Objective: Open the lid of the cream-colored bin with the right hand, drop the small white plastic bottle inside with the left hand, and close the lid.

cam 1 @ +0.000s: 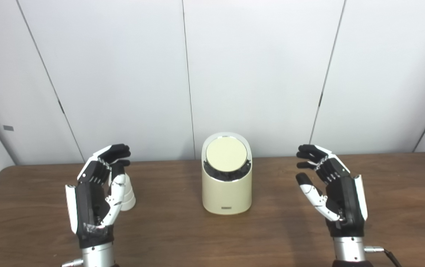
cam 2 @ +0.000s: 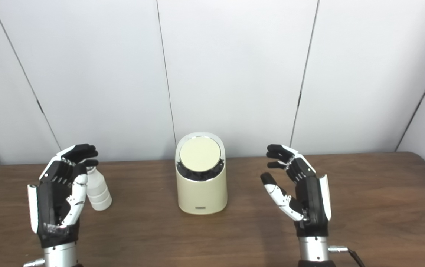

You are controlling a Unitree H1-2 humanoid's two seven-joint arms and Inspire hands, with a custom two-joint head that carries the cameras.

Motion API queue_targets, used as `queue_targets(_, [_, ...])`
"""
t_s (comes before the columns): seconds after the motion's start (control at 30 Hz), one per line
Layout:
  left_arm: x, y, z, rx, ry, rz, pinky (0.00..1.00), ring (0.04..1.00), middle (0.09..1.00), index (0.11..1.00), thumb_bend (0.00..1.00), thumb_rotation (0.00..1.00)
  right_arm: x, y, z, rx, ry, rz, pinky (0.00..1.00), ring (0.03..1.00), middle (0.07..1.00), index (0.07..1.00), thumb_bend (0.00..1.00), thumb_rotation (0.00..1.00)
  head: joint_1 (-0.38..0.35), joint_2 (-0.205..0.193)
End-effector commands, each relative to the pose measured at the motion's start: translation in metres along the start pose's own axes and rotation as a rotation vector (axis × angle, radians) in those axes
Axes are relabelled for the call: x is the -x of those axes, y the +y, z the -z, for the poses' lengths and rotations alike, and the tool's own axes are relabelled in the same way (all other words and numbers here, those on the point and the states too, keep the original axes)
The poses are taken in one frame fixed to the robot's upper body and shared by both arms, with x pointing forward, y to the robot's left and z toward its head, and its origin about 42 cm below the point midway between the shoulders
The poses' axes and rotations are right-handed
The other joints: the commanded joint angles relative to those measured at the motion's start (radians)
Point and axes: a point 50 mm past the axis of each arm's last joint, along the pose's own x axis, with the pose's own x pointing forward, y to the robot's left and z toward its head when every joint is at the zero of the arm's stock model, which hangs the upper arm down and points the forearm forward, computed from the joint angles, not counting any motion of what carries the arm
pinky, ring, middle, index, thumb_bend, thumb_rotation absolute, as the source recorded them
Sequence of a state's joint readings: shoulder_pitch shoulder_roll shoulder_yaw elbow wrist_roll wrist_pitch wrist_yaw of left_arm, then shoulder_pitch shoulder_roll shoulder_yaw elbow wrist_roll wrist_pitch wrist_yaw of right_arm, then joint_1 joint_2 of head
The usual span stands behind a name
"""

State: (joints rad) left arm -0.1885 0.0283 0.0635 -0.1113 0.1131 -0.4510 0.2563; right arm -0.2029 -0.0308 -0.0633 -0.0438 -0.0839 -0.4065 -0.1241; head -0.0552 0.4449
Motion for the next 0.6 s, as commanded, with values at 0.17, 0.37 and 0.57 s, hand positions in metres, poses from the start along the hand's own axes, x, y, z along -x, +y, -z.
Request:
queue_targets(0.17, [-0.0107, -0.0034, -0.0077, 0.009, -0.06, 0.005, 0.59, 0.666, 0.682, 0.673, 0.28, 0.43, -0.0145, 0.0046, -0.0141, -0.019, -0.094, 0.004, 0.6, 0.703, 0.721, 0.681, 0.31, 0.35, -0.001, 0.002])
queue_targets(0.37, [-0.011, -0.0039, -0.0078, 0.02, -0.059, 0.005, 0.6, 0.667, 0.682, 0.671, 0.29, 0.43, -0.0143, 0.0053, -0.014, -0.016, -0.094, 0.001, 0.6, 0.701, 0.718, 0.683, 0.31, 0.36, -0.002, 0.001])
queue_targets(0.57, [-0.0123, -0.005, -0.0066, 0.021, -0.057, 0.009, 0.6, 0.673, 0.687, 0.676, 0.29, 0.42, -0.0152, 0.0075, -0.0159, -0.006, -0.079, -0.052, 0.61, 0.712, 0.732, 0.698, 0.32, 0.41, -0.004, -0.001])
